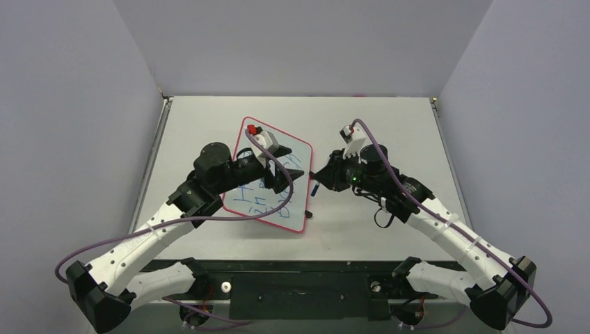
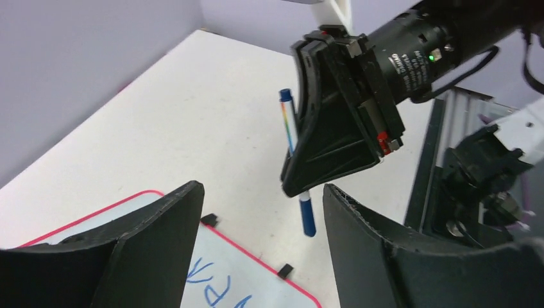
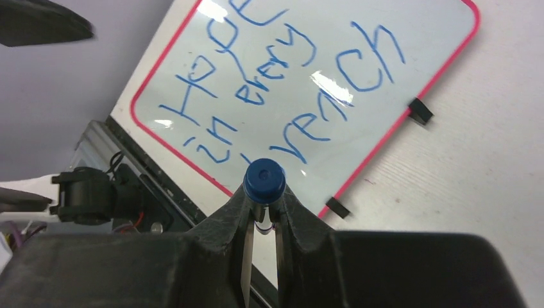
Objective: Write a sentence on the whiteboard
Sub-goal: Insert the whiteboard marker without the cap into the pen cap, then put down the whiteboard marker at the center of the board.
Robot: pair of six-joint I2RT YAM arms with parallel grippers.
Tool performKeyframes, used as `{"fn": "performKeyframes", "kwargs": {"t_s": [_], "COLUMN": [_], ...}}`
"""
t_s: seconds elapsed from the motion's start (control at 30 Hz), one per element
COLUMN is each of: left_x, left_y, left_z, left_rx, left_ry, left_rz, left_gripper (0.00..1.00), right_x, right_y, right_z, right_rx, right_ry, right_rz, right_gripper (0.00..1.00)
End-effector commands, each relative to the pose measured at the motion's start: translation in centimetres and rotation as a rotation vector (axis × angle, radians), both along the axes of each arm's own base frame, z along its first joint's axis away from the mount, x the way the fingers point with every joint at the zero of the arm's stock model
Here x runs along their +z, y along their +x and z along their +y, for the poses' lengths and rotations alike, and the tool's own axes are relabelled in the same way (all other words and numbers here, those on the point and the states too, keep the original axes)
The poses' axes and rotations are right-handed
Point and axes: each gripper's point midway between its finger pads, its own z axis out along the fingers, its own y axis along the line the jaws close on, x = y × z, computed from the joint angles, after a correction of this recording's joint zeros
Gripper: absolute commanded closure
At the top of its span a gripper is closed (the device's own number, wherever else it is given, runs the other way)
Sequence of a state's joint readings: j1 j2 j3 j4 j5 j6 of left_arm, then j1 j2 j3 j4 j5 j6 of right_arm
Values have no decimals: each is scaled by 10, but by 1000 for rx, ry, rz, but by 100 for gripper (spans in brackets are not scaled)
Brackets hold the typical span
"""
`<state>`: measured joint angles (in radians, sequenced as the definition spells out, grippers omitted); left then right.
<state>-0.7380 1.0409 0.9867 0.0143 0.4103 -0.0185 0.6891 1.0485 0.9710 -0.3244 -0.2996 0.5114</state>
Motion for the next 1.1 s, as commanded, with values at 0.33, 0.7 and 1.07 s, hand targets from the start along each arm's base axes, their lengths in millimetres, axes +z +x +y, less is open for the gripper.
{"fn": "performKeyframes", "kwargs": {"t_s": [0.33,0.7,1.07], "left_x": [-9,-20,-21], "left_y": [88,103,101], "left_z": [117,156,167], "left_rx": [809,997,980], "left_ry": [119,103,26], "left_rz": [-35,38,46], "left_gripper": [24,13,3], "right_x": [-54,-115,-157], "right_y": [54,75,83], "right_z": [-94,-132,-146], "right_rx": [-451,-578,-594], "right_ry": [-340,-541,-606], "right_rz": [142,268,349], "right_gripper": [100,100,99]}}
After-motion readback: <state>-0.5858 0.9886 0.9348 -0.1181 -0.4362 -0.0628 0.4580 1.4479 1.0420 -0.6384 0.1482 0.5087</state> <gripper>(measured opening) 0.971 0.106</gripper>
